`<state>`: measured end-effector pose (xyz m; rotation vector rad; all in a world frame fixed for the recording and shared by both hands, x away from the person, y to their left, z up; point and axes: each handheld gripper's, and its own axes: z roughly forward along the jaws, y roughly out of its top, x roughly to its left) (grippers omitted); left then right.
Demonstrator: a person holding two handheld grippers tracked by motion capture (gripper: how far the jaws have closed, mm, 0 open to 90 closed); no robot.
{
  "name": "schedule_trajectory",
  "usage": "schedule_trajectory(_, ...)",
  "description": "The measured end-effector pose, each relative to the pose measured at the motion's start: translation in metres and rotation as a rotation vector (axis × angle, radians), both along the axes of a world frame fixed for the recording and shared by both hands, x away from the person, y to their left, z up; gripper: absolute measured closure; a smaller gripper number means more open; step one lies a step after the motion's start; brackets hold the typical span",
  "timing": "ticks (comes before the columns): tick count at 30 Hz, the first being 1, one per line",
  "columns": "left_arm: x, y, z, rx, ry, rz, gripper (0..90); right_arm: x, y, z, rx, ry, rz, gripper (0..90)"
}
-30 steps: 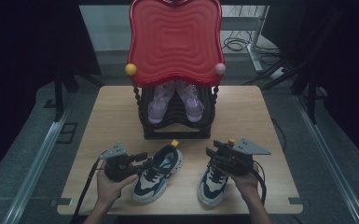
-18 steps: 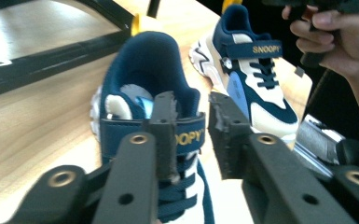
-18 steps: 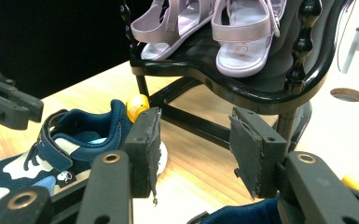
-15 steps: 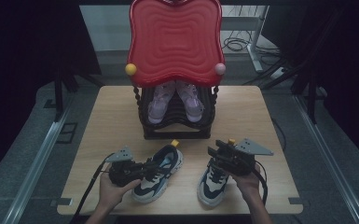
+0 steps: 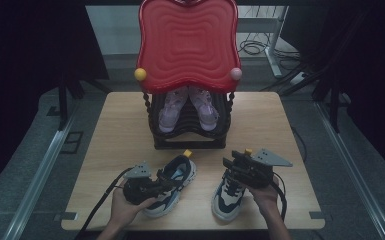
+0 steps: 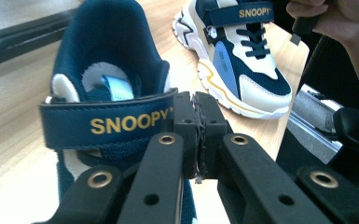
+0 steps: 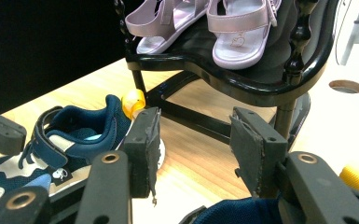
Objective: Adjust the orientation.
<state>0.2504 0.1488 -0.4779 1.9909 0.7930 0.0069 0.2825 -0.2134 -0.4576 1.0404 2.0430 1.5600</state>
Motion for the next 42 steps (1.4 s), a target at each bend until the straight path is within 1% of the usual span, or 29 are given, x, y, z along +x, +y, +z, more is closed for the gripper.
schedule_trajectory(4,-0.001,-0.004,-0.003,0.018,0.004,-0.005,88.6,0.0,0.0,0.0,0.0,-0.001,-0.001,52.6)
schedule_trajectory(7,-0.003,-0.007,-0.006,0.04,0.004,-0.007,88.5,0.0,0.0,-0.001,-0.001,0.002,-0.001,52.5)
schedule_trajectory(13,-0.007,-0.017,-0.017,0.094,0.017,-0.04,88.0,0.0,0.0,-0.001,-0.003,0.003,-0.002,52.4)
schedule_trajectory(19,-0.009,-0.017,-0.023,0.117,0.038,-0.048,88.2,0.0,0.0,-0.002,-0.002,0.005,-0.004,52.3)
schedule_trajectory(22,-0.01,-0.017,-0.027,0.118,0.052,-0.053,88.3,0.0,0.0,-0.002,-0.002,0.006,-0.006,52.3)
schedule_trajectory(25,-0.011,-0.019,-0.029,0.129,0.061,-0.057,88.4,0.0,0.001,-0.002,-0.004,0.008,-0.006,52.3)
schedule_trajectory(42,-0.011,-0.018,-0.03,0.139,0.069,-0.062,88.7,0.0,-0.001,-0.002,-0.001,0.007,-0.01,52.2)
